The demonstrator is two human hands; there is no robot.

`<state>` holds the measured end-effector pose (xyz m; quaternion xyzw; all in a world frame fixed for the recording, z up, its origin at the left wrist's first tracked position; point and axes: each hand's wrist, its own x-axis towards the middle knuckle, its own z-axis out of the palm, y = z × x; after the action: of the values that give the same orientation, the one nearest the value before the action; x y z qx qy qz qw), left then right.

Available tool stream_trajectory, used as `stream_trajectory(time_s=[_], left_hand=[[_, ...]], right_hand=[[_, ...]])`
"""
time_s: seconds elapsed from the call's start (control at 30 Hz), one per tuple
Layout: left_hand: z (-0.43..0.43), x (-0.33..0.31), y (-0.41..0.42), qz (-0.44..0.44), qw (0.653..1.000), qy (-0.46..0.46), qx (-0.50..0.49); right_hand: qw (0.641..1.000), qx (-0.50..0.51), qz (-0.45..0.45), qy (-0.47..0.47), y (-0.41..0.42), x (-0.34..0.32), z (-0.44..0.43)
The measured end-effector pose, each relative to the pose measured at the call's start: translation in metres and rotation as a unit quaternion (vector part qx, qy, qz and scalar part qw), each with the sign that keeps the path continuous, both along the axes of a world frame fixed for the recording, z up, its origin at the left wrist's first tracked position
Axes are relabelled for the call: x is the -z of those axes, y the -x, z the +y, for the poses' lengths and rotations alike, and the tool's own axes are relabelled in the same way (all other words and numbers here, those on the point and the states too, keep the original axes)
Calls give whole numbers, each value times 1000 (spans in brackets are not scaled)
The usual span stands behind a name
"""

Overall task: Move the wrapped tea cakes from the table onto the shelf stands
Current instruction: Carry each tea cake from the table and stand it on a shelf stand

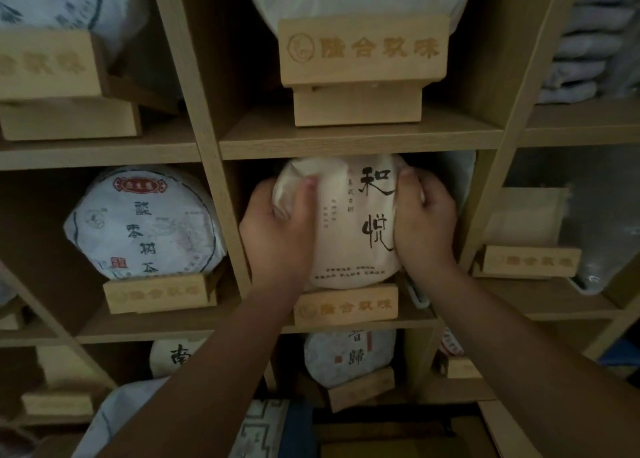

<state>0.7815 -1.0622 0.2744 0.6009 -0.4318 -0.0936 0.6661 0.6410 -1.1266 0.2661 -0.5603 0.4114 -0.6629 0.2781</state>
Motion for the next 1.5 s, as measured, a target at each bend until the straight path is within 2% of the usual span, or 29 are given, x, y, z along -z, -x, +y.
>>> stream_trajectory(time_s=[0.1,0.27,0.47,0.63,0.8,0.93,1.03,1.17,1.37,1.5], left_hand=[[-1,-1,3,-46,998,6,-31],[-5,8,0,-176,982,27,-69],[0,16,0,-218,973,2,-80],[7,21,-5,-149,988,-5,-42],[15,19,-10,-76,997,24,23],[21,24,-13,-28,993,44,104],[18,28,-16,-33,992,33,114],[23,25,-14,-33,987,12,154],[20,26,-11,-54,994,-24,96],[20,29,-6,-15,996,-62,58]], right_hand=[[999,32,5,8,-6,3,-3],[996,66,41,44,-6,13,0],[992,64,66,82,-2,19,5],[992,49,60,100,-2,21,9],[997,8,35,68,-1,19,10],[993,-115,-5,-22,13,16,8],[983,-179,11,-28,22,16,14],[976,-213,8,-32,29,15,17],[987,-134,85,-30,23,16,14],[986,-83,140,-32,17,18,7]])
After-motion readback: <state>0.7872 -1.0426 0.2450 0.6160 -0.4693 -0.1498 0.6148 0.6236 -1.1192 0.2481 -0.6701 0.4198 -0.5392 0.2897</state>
